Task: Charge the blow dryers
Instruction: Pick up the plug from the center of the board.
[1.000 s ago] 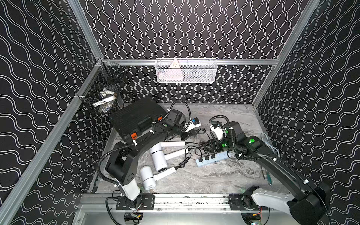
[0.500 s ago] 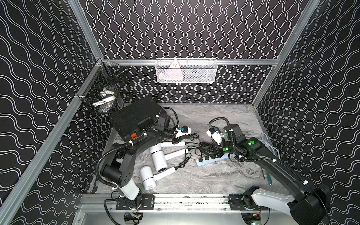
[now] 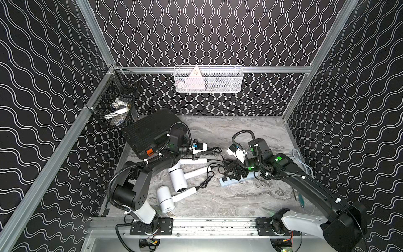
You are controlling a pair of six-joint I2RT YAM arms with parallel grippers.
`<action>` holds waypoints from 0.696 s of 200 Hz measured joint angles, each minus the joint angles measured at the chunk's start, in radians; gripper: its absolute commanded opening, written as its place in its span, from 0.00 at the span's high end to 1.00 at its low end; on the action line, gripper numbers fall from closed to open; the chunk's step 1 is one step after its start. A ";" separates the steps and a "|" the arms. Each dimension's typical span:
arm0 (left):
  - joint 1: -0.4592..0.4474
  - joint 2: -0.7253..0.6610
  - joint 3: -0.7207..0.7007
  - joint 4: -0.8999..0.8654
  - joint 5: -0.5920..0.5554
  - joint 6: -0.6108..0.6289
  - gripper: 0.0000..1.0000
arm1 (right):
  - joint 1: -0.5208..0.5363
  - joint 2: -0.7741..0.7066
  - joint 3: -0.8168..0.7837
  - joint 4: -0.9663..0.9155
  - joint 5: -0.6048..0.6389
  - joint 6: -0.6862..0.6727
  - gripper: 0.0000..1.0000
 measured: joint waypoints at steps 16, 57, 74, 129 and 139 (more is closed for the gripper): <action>0.000 -0.010 0.051 -0.103 0.039 0.074 1.00 | -0.001 -0.023 -0.014 0.040 -0.009 -0.039 0.19; 0.000 0.029 0.228 -0.600 0.097 0.451 1.00 | -0.001 0.024 0.013 0.024 -0.031 -0.130 0.24; 0.000 0.032 0.214 -0.671 0.098 0.499 1.00 | -0.001 0.051 0.026 0.007 -0.053 -0.167 0.26; -0.011 0.027 0.203 -0.738 0.089 0.552 1.00 | -0.001 0.105 0.048 -0.009 -0.086 -0.217 0.57; -0.015 0.027 0.203 -0.745 0.087 0.556 1.00 | 0.000 0.108 0.049 -0.010 -0.085 -0.217 0.57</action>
